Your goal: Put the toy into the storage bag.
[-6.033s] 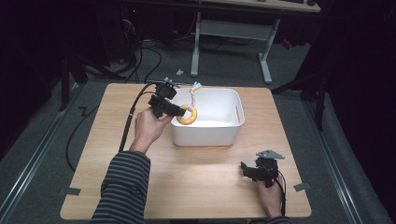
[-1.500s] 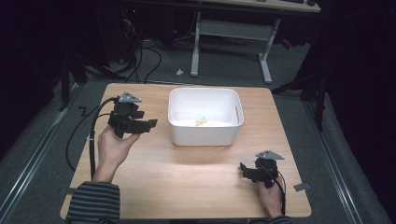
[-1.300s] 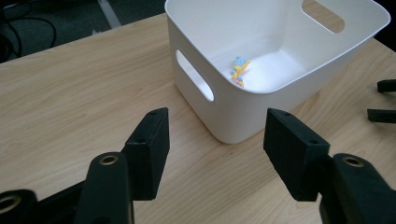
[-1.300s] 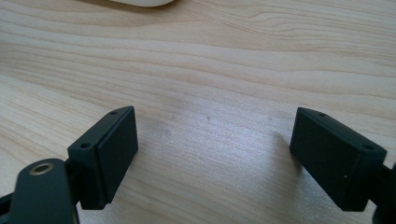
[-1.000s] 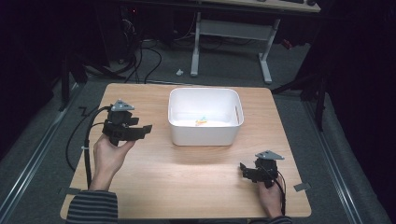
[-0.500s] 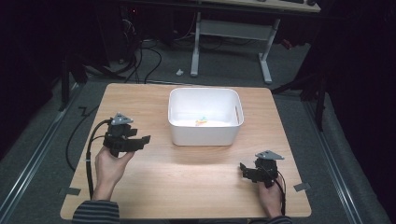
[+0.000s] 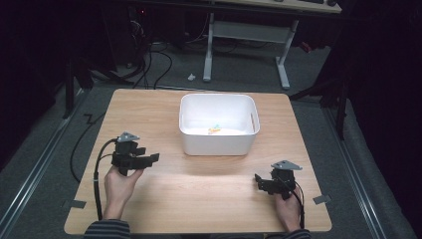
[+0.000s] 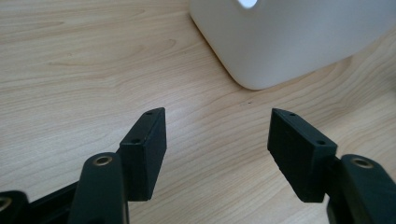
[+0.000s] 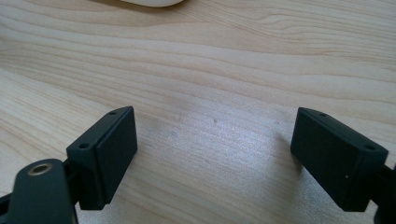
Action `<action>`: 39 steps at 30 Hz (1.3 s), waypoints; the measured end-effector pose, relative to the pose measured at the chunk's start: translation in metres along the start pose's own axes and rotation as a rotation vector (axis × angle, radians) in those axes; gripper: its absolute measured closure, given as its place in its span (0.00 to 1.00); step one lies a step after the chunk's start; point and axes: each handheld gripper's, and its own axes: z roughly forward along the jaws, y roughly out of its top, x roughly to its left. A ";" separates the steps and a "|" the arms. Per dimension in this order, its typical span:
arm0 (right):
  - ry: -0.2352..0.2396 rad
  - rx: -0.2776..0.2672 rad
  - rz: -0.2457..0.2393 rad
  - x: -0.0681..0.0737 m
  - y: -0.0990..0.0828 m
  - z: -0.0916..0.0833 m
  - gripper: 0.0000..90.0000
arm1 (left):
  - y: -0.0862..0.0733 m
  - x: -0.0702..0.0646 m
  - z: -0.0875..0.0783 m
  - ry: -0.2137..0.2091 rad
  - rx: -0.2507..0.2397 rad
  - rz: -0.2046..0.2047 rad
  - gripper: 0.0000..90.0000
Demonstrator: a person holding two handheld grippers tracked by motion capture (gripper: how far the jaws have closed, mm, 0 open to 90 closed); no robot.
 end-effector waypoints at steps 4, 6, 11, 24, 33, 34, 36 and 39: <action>0.001 0.000 0.000 0.000 0.000 0.000 0.16 | -0.008 -0.005 0.011 0.017 0.007 0.000 0.42; 0.001 0.000 -0.001 0.000 0.000 0.000 0.16 | -0.010 -0.007 0.014 0.027 0.007 0.007 0.42; 0.001 0.000 -0.002 0.000 0.000 0.000 0.16 | -0.015 -0.010 0.018 0.029 0.006 0.010 0.42; 0.001 0.000 -0.001 0.000 0.000 0.000 0.16 | -0.026 -0.015 0.030 0.049 0.017 0.024 0.41; 0.001 0.000 -0.003 0.000 0.000 0.000 0.16 | -0.034 -0.017 0.037 0.055 0.020 0.026 0.40; 0.001 0.000 -0.003 0.000 0.000 0.000 0.16 | -0.035 -0.017 0.037 0.054 0.019 0.027 0.40; 0.001 0.000 -0.003 0.000 0.000 -0.001 0.16 | -0.036 -0.018 0.038 0.054 0.020 0.024 0.40; 0.002 0.000 -0.003 0.000 -0.001 -0.001 0.16 | -0.039 -0.018 0.040 0.062 0.024 0.025 0.40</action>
